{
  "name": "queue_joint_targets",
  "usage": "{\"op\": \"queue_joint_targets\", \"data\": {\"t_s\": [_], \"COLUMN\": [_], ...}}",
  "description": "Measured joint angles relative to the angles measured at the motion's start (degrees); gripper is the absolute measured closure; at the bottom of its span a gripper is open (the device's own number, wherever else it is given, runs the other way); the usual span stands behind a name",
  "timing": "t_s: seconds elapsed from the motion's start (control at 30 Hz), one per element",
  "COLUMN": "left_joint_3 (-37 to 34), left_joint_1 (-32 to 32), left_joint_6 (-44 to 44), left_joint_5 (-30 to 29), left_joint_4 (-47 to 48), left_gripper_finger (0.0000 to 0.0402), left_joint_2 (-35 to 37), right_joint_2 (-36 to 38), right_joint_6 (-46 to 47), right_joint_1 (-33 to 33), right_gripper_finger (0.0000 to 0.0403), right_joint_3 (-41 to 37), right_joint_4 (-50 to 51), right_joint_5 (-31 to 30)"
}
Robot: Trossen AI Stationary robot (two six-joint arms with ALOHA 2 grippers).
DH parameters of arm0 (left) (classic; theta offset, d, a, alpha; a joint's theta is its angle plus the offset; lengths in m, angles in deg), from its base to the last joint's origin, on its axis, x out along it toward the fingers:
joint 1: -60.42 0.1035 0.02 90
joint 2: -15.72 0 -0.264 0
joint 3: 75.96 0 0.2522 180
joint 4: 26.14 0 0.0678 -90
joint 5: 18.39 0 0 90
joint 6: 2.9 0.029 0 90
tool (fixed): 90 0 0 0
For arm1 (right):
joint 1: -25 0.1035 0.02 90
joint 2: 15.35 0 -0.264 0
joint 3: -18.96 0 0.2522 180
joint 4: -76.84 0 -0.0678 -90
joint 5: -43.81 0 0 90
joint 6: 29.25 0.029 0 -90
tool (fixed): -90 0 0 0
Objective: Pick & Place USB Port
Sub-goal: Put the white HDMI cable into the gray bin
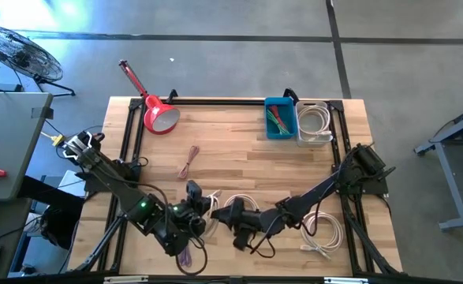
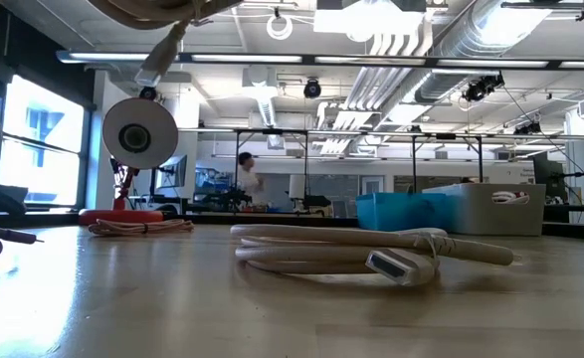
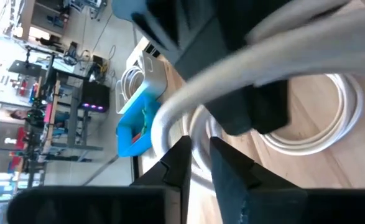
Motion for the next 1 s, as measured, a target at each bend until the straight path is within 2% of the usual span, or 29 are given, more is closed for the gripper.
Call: {"op": "queue_joint_targets", "data": {"t_s": [0.27, 0.43, 0.53, 0.63, 0.67, 0.8, 0.9, 1.0], "left_joint_3": [0.0, 0.0, 0.0, 0.0, 0.0, 0.0, 0.0, 0.0], "left_joint_1": [-0.2, -1.6, -3.1, -5.0, -5.6, -7.3, -7.8, -7.7], "left_joint_6": [0.6, -0.4, -1.5, -3.3, -5.6, -19.1, -27.8, -31.7], "left_joint_5": [-2.6, -9.2, -15.5, -20.3, -20.5, -17.8, -14.3, -11.3], "left_joint_4": [3.4, 10.5, 17.6, 28.4, 31.9, 41.0, 44.6, 46.9], "left_gripper_finger": [0.0334, 0.0333, 0.0333, 0.0332, 0.0332, 0.0332, 0.0332, 0.0332], "left_joint_2": [0.0, 0.8, 0.9, 1.3, 1.3, 1.2, 1.2, 1.2], "right_joint_2": [0.1, 0.1, 0.1, 0.1, 0.2, 2.1, 5.0, 8.6], "right_joint_6": [1.7, 1.8, 1.9, 3.3, 4.9, 13.3, 19.5, 24.4], "right_joint_1": [-0.1, 0.3, 0.7, 0.8, 0.8, 0.2, -1.2, -3.0], "right_gripper_finger": [0.0368, 0.0369, 0.0368, 0.0369, 0.0369, 0.0369, 0.0369, 0.0369], "right_joint_3": [0.0, 0.0, 0.0, 0.0, 0.0, -0.2, -0.2, -0.2], "right_joint_4": [1.2, 2.6, 4.6, 7.4, 9.5, 18.5, 24.2, 30.7], "right_joint_5": [-6.5, -11.9, -18.7, -30.2, -32.6, -35.3, -38.7, -41.1]}}
